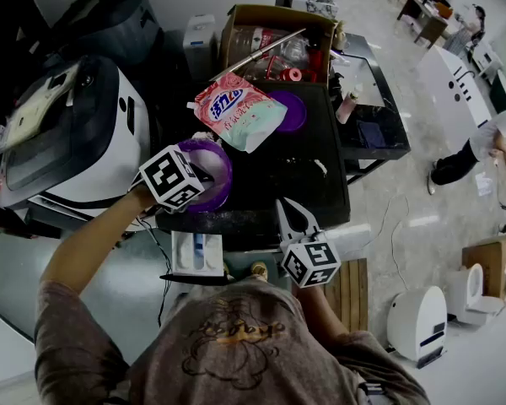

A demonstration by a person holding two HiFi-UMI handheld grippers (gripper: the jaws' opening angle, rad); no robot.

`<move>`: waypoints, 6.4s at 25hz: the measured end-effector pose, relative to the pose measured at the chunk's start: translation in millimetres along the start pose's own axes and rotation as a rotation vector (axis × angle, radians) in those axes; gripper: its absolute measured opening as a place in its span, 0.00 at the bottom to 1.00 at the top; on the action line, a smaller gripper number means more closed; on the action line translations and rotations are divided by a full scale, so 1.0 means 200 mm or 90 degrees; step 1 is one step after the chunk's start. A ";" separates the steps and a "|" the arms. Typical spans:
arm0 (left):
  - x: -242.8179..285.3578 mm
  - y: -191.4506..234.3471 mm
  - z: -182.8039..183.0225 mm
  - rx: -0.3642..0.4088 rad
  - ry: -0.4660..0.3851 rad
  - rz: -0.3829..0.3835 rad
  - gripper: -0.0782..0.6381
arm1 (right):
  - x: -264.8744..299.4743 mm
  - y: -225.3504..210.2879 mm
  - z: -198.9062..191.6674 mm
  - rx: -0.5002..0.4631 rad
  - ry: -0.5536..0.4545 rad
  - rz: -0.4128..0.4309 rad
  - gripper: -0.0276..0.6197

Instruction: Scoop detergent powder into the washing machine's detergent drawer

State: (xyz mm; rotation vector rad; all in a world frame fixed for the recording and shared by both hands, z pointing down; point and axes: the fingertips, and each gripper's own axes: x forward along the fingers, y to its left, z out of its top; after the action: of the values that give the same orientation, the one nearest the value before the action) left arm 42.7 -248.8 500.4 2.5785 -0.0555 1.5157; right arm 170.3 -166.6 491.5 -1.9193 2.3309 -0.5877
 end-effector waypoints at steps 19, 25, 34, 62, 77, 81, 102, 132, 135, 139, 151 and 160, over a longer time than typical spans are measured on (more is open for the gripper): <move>-0.06 -0.07 -0.03 -0.050 -0.002 -0.094 0.14 | 0.00 0.03 0.02 -0.010 0.002 0.005 0.04; -0.11 -0.09 -0.04 -0.077 -0.011 -0.120 0.14 | 0.01 0.04 0.01 -0.010 0.004 0.008 0.04; -0.18 -0.09 -0.05 -0.133 -0.058 -0.143 0.14 | 0.04 0.06 0.01 -0.013 0.009 0.018 0.04; -0.42 0.05 -0.06 -0.419 -0.330 -0.180 0.14 | 0.09 0.13 -0.01 -0.029 0.024 0.046 0.04; -0.65 0.15 -0.13 -0.516 -0.511 -0.124 0.14 | 0.15 0.22 -0.01 -0.039 0.033 0.077 0.04; -0.67 0.12 -0.19 -0.665 -0.558 -0.168 0.14 | 0.16 0.25 -0.01 -0.043 0.036 0.088 0.04; -0.85 -0.06 -0.46 -0.741 -0.718 -0.111 0.14 | 0.23 0.46 -0.06 -0.058 0.071 0.195 0.04; -0.72 -0.36 -0.72 -0.764 -0.764 0.009 0.14 | 0.09 0.57 -0.19 -0.074 0.108 0.266 0.04; -0.71 -0.39 -0.75 -0.752 -0.755 0.011 0.14 | 0.06 0.60 -0.20 -0.068 0.105 0.257 0.04; -0.69 -0.41 -0.78 -0.739 -0.751 0.017 0.14 | 0.04 0.63 -0.22 -0.064 0.103 0.248 0.04; -0.56 -0.41 -0.90 -0.705 -0.727 0.034 0.14 | 0.00 0.67 -0.27 -0.070 0.103 0.219 0.04; -0.35 -0.44 -1.06 -0.758 -0.644 0.060 0.14 | -0.04 0.68 -0.30 -0.066 0.104 0.203 0.04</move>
State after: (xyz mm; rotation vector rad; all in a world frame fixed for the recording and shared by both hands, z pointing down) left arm -166.1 -134.6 530.4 1.9457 -0.8639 -0.0982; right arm 28.8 -123.4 501.0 -1.5353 2.7428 -0.6221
